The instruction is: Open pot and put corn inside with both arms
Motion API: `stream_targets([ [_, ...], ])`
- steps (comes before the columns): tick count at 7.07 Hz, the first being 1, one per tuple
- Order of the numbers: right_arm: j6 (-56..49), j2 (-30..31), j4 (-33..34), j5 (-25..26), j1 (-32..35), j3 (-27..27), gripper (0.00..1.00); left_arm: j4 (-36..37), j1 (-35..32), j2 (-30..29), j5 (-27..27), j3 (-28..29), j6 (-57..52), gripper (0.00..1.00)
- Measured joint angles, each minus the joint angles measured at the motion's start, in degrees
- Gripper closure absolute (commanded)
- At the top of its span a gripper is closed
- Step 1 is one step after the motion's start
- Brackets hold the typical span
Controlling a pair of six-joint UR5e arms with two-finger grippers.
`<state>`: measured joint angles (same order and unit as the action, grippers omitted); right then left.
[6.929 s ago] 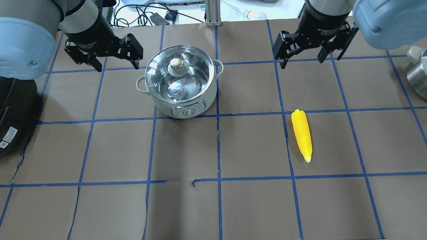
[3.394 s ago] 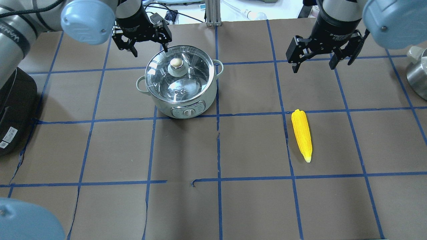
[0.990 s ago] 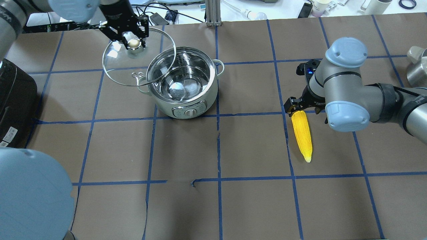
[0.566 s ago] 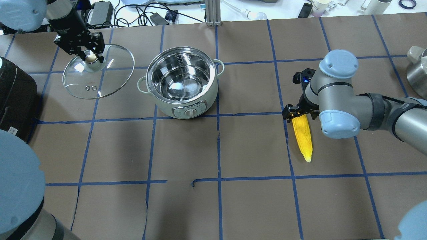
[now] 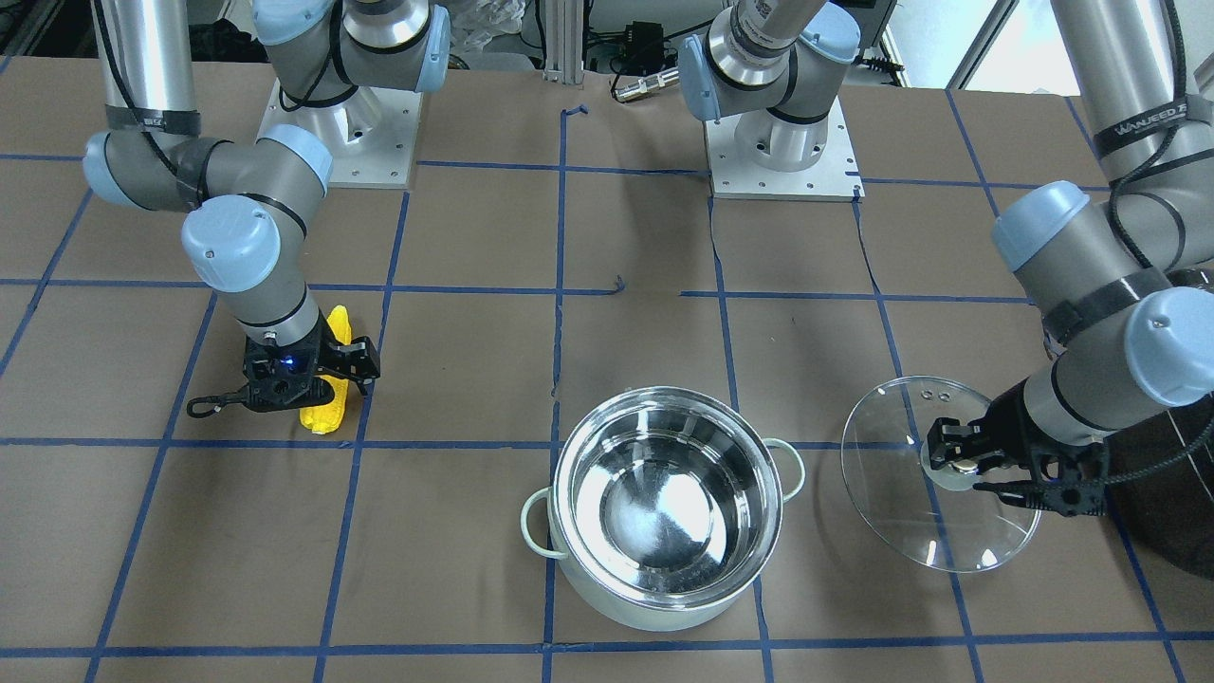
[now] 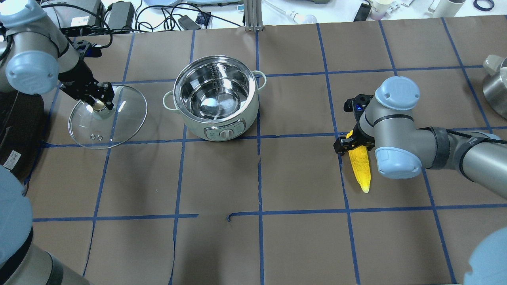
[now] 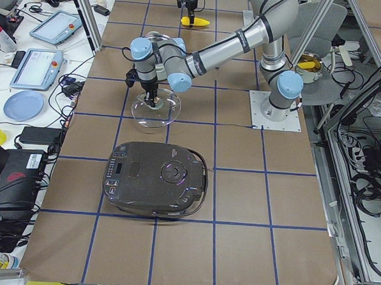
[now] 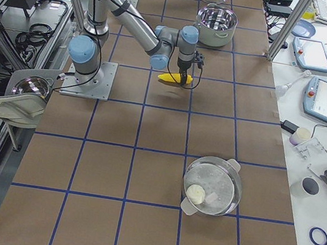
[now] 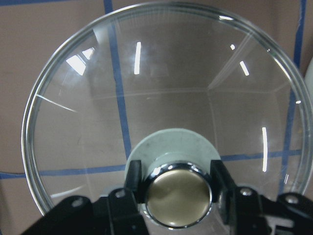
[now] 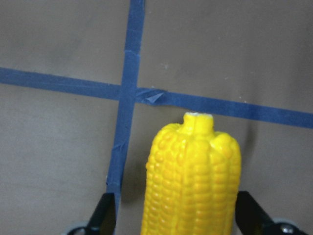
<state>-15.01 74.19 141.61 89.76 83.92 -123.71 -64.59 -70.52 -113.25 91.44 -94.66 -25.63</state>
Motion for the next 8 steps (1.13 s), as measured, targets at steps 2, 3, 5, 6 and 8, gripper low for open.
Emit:
stream_targets([
  [2, 0.0, 0.1, 0.2, 0.0, -0.1, -0.1, 0.82, 8.3, 0.7, 1.2, 0.0, -8.4, -0.4, 0.23],
  [3, 0.2, 0.3, 0.2, 0.0, -0.1, 0.0, 0.85, 10.8, 0.8, 1.4, 0.1, -10.5, -0.4, 0.00],
  [5, 2.7, 0.9, -0.5, -0.2, -0.1, 1.1, 0.86, 11.9, 0.9, 1.6, 0.1, -11.3, -0.4, 0.00],
  [6, 4.3, 1.7, -2.1, -0.4, 0.0, 3.0, 0.86, 9.9, 0.6, 2.1, 0.3, -10.1, -0.2, 0.00],
  [8, 6.3, 3.3, -8.8, -0.9, 0.7, 8.9, 0.86, -4.9, -1.2, 4.9, 0.9, -1.9, 0.6, 0.00],
])
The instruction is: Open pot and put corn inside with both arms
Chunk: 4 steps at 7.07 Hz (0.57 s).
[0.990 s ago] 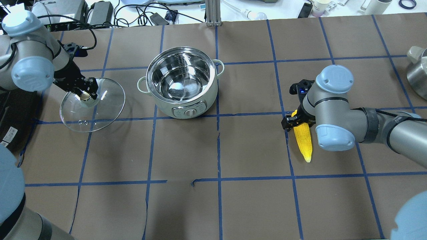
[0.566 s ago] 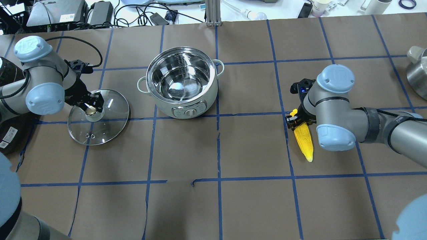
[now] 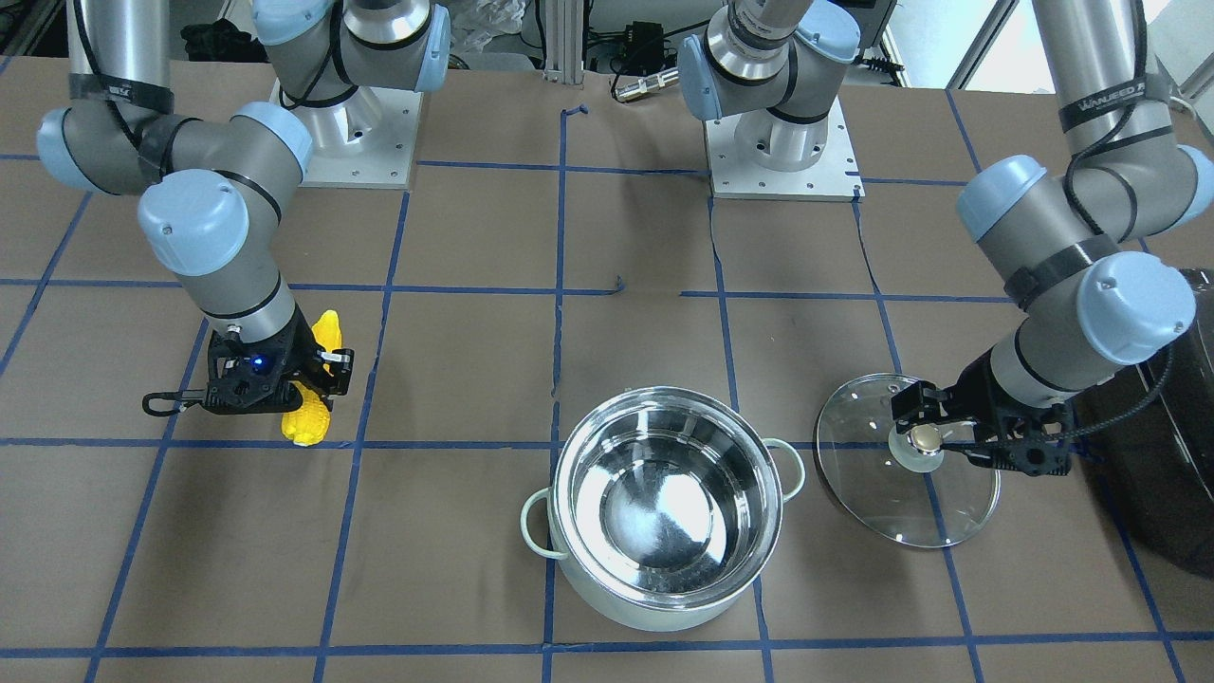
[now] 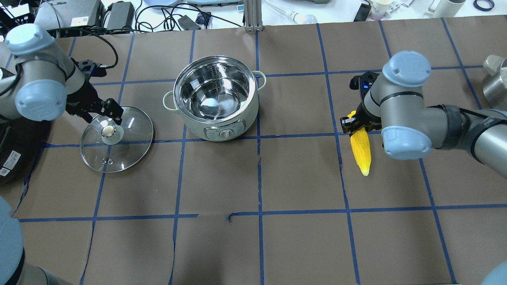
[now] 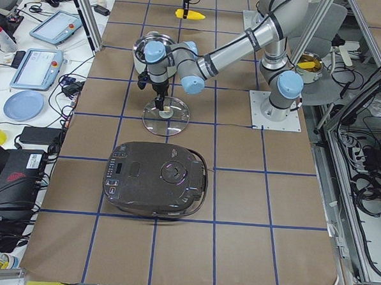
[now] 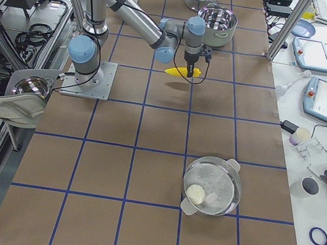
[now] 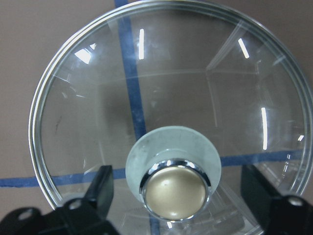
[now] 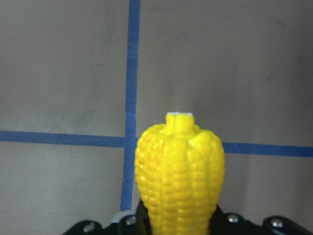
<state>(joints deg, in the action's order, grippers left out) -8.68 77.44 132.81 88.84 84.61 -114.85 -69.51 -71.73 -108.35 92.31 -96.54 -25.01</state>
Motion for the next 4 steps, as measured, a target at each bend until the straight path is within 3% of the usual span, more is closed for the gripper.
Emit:
stream_targets([
  [2, 2.3, 0.4, -7.8, -0.5, 1.7, 8.6, 0.85, -18.6, -5.0, 4.2, 0.3, 12.3, 2.9, 0.00],
  [4, 8.9, 0.1, -14.0, -0.4, 5.9, 16.5, 0.84, -26.9, -10.3, 9.3, 0.0, 18.5, 5.3, 0.00],
])
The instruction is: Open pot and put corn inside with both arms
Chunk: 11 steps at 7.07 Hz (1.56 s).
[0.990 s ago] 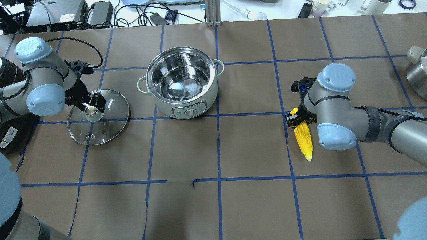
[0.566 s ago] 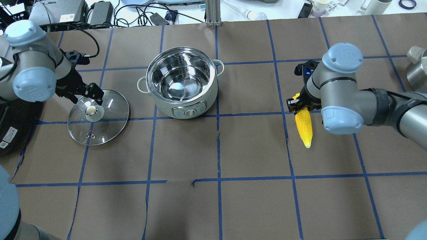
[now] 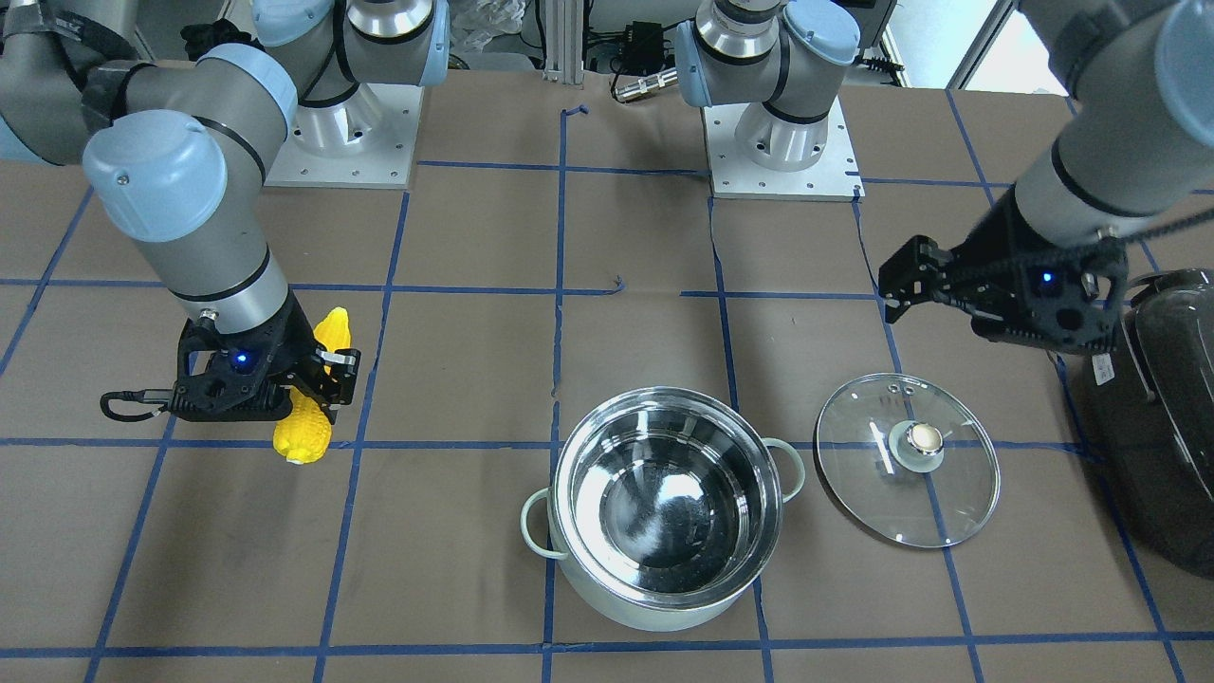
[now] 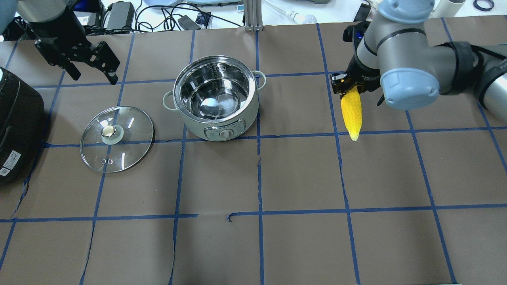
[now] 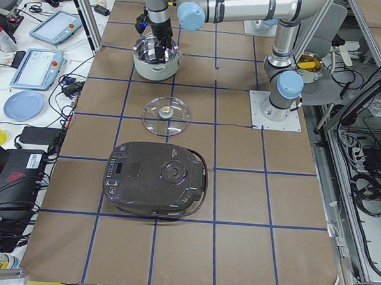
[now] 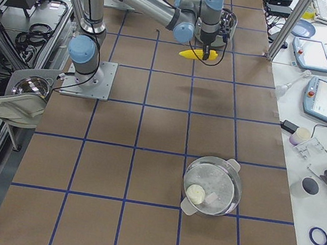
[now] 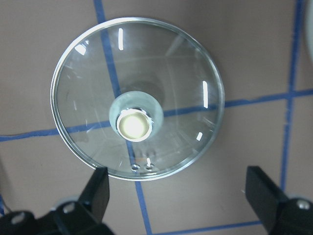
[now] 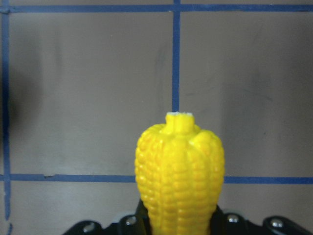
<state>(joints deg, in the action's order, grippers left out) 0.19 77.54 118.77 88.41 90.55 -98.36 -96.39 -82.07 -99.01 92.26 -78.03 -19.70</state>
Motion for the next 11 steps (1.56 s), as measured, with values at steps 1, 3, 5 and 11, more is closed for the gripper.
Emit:
stream_targets([
  [1, 3.4, -0.8, -2.5, 0.3, 2.5, 3.7, 0.84, -0.4, -2.3, 2.2, -0.1, 0.6, 0.8, 0.00],
  [3, 10.9, -3.9, -8.8, 0.4, 7.3, 12.3, 0.83, 1.9, -6.7, 4.7, 0.2, -0.5, 4.3, 0.00],
  [5, 19.2, -10.1, -12.1, 0.5, 13.3, 21.9, 0.83, 4.2, -8.6, 6.1, 0.2, -2.8, 13.7, 0.00],
  [11, 32.6, -28.8, -12.1, -0.1, 24.3, 41.5, 0.71, 7.3, -8.9, 8.6, 0.1, -7.3, 18.5, 0.00],
])
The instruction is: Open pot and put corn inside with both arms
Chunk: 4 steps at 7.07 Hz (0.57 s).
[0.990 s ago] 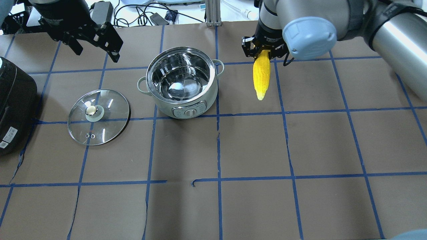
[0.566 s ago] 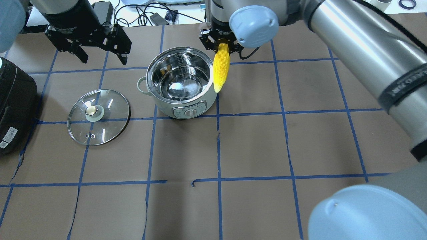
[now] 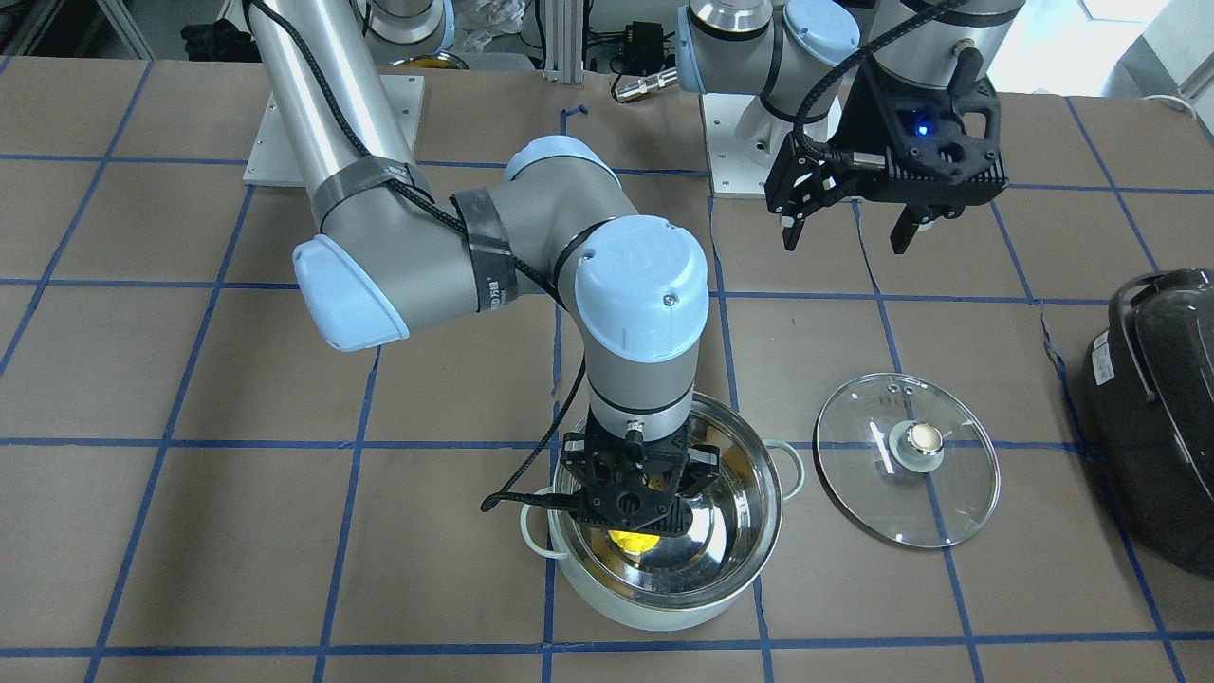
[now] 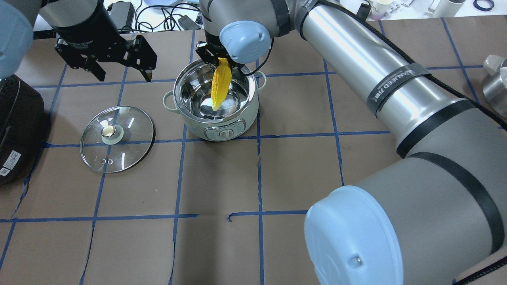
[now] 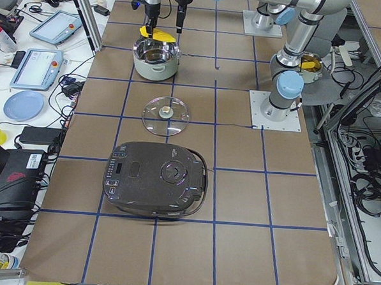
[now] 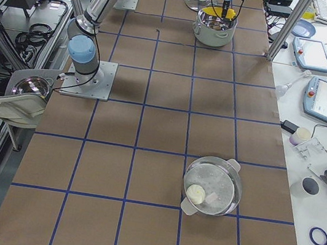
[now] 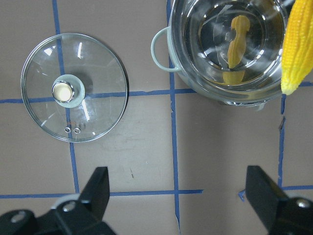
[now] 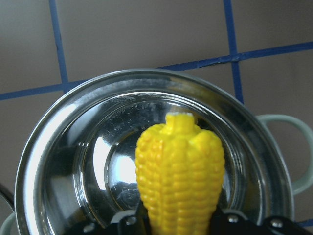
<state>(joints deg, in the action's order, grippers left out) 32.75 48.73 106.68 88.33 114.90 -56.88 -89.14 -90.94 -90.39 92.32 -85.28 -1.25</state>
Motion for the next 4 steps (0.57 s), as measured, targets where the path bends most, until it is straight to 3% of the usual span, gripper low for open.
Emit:
stream_targets([
  [1, 0.0, -1.4, 1.0, 0.0, 0.9, 0.3, 0.53, 0.2, 0.1, 0.0, -0.1, 0.0, 0.1, 0.00],
  [2, 0.2, -2.2, 1.5, 0.0, 1.5, 0.3, 0.10, 0.4, 0.4, 0.0, -0.3, -0.1, 0.3, 0.00],
  [3, 0.3, -2.5, 1.7, 0.0, 1.9, 0.3, 0.00, 0.6, 0.6, 0.1, -0.6, -0.1, 1.4, 0.00],
  [4, 0.4, -2.5, 1.8, 0.0, 2.0, 0.4, 0.00, 0.6, 0.6, 0.1, -0.7, -0.1, 3.0, 0.00],
])
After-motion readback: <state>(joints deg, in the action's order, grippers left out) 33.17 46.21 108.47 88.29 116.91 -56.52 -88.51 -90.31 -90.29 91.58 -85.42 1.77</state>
